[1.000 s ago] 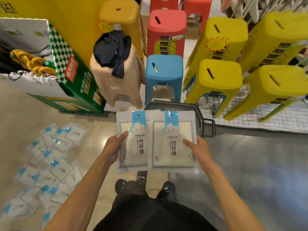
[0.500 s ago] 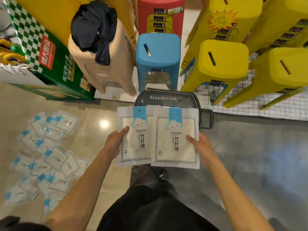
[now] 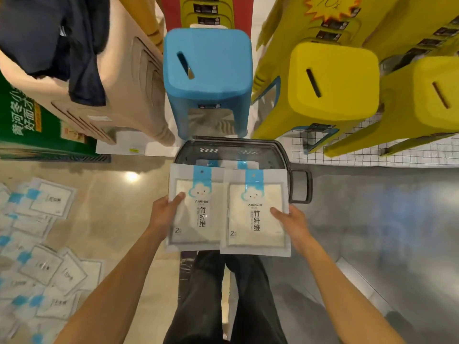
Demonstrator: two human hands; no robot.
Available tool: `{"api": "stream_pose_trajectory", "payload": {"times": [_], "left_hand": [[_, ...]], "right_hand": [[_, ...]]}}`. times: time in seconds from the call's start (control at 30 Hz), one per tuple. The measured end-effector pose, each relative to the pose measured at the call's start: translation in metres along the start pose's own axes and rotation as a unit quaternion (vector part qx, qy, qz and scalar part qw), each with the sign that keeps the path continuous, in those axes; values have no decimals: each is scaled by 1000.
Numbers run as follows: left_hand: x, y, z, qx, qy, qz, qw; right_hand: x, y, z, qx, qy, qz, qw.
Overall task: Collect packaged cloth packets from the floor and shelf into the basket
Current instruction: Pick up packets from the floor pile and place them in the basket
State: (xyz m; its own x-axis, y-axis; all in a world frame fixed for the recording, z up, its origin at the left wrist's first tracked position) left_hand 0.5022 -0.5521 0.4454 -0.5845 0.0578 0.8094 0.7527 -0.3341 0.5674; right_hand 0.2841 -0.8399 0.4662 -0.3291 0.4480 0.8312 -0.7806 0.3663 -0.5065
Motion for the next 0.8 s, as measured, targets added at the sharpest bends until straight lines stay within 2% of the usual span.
{"api": "stream_pose_trajectory", "payload": {"times": [0.2, 0.47, 0.63, 0.8], "left_hand": [[-93, -50, -37, -15, 32, 15, 999], [-207, -113, -74, -16, 33, 18, 999], [-274, -144, -88, -32, 34, -11, 999], [-349, -176, -99, -22, 70, 6, 997]], "right_hand": [[-105, 39, -7, 9, -2, -33, 999], [-245, 87, -30, 12, -7, -43, 999], [-317, 114, -55, -5, 2, -55, 998], [-384, 146, -80, -9, 12, -68, 998]]}}
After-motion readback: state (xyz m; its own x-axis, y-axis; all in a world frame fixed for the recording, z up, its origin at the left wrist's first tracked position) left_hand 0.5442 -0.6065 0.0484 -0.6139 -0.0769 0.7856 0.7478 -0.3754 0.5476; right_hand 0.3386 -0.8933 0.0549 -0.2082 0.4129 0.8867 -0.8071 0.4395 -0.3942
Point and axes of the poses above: each hand's wrist, its own x-axis away from the middle knuckle, its own z-axis out of the back of the hand, y = z × x, the point moved 6 cm from there along -x, towards the middle knuckle, and after that the axes turned 8 degrees about x, right-handed, at the moved point
